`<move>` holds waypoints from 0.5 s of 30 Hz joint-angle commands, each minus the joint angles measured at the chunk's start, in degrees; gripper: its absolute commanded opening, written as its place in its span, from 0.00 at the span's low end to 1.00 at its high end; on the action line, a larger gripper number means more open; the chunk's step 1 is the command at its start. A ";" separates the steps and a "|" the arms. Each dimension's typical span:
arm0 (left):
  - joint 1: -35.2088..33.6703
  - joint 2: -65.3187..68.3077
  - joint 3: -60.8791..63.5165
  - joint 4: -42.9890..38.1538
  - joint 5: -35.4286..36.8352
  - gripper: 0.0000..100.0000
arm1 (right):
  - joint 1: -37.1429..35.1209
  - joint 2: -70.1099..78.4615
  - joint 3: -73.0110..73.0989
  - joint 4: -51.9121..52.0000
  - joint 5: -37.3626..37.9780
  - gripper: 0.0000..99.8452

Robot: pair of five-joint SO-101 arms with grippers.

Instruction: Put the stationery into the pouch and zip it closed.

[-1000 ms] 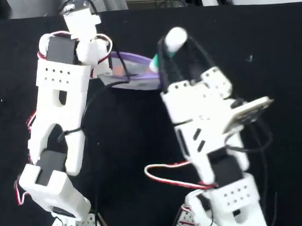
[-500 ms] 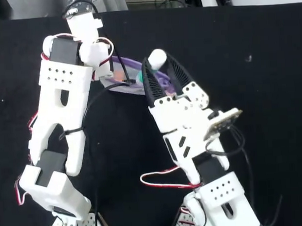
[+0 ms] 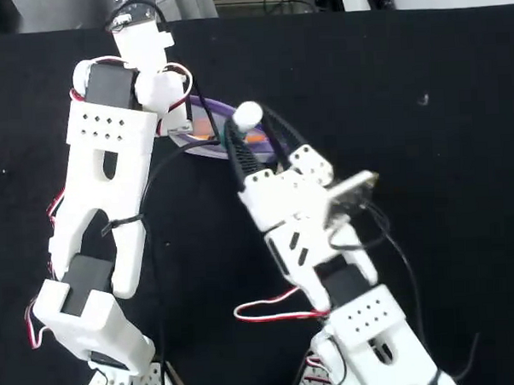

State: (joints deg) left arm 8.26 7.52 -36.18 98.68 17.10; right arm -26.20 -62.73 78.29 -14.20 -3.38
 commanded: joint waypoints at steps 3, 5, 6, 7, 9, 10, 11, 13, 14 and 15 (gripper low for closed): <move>-2.07 0.18 -1.10 -1.23 -0.09 0.03 | -2.02 10.59 -6.90 -0.97 5.80 0.22; -2.15 0.18 -1.10 -1.23 -0.09 0.03 | -2.11 12.70 -7.96 -1.05 6.95 0.25; -2.07 0.18 -1.10 -1.23 -0.09 0.03 | -2.11 12.97 -8.13 -1.05 7.30 0.26; -2.07 0.18 -1.10 -1.23 -0.09 0.03 | -2.11 12.88 -8.13 -1.05 7.38 0.26; -2.15 0.18 -1.10 -1.23 -0.09 0.03 | -1.85 12.44 -8.40 -0.88 7.38 0.26; -2.15 0.18 -1.10 -1.23 -0.09 0.03 | -1.76 11.65 -8.31 -0.88 7.47 0.26; -2.15 0.18 -1.10 -1.32 -0.09 0.03 | -1.76 10.59 -8.22 -0.62 8.00 0.26; -2.15 0.18 -1.10 -1.32 -0.09 0.03 | -1.76 7.52 -8.04 0.79 10.29 0.26; -2.15 0.18 -1.10 -1.32 -0.09 0.03 | -1.76 5.58 -8.57 3.16 11.60 0.26; -2.24 0.18 -1.10 -1.32 -0.18 0.03 | -1.76 3.47 -9.01 5.71 12.92 0.26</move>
State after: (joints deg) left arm 6.77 7.69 -36.18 98.68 17.19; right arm -27.87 -54.29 71.43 -12.70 6.55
